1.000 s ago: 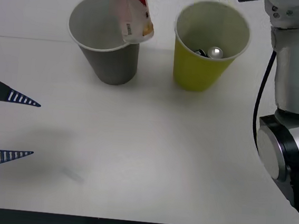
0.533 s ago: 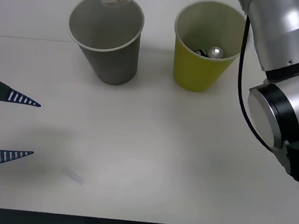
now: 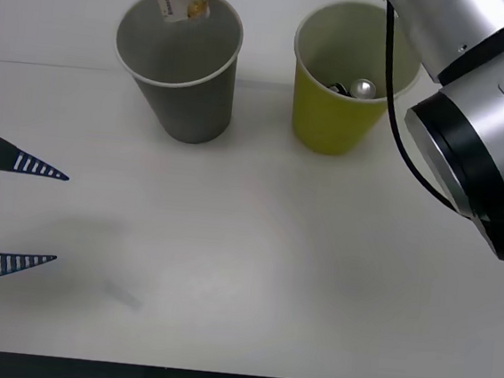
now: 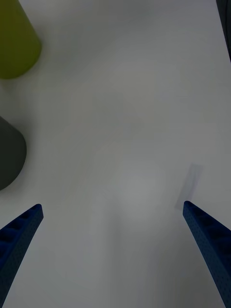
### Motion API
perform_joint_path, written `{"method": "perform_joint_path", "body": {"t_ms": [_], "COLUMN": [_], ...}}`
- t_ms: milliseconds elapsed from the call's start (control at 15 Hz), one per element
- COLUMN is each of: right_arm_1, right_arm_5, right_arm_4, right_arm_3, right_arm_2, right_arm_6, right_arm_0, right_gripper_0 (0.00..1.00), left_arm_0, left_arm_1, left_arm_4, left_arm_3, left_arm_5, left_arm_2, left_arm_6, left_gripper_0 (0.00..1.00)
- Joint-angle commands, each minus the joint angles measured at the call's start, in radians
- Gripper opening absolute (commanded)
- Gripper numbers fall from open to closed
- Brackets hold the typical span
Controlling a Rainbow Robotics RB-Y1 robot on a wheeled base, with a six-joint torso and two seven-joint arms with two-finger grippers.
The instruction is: Put the can into the green bin and the plastic bottle into the gray bin
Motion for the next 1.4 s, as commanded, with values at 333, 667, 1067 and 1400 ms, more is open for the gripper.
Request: {"method": "perform_joint_path", "body": {"t_ms": [333, 667, 1067, 1400], "right_arm_1": [0.016, 0.016, 0.014, -0.004], "right_arm_5": [0.046, 0.046, 0.074, 0.072], "right_arm_4": [-0.014, -0.014, -0.014, -0.031], "right_arm_3": [0.024, 0.024, 0.024, -0.017], "right_arm_2": [0.067, 0.065, 0.065, 0.047], "right_arm_6": [-0.002, 0.013, 0.010, -0.005], "right_arm_0": [-0.003, -0.003, -0.003, 0.004], "right_gripper_0": [0.17, 1.00, 1.00, 1.00], "left_arm_0": [0.000, 0.000, 0.000, 0.000], "left_arm_1": [0.000, 0.000, 0.000, 0.000], "left_arm_4": [0.000, 0.000, 0.000, 0.000], "left_arm_3": [0.000, 0.000, 0.000, 0.000], "left_arm_5": [0.000, 0.000, 0.000, 0.000], "left_arm_2": [0.000, 0.000, 0.000, 0.000], "left_arm_6": [0.000, 0.000, 0.000, 0.000], "left_gripper_0": [1.00, 1.00, 1.00, 1.00]}}
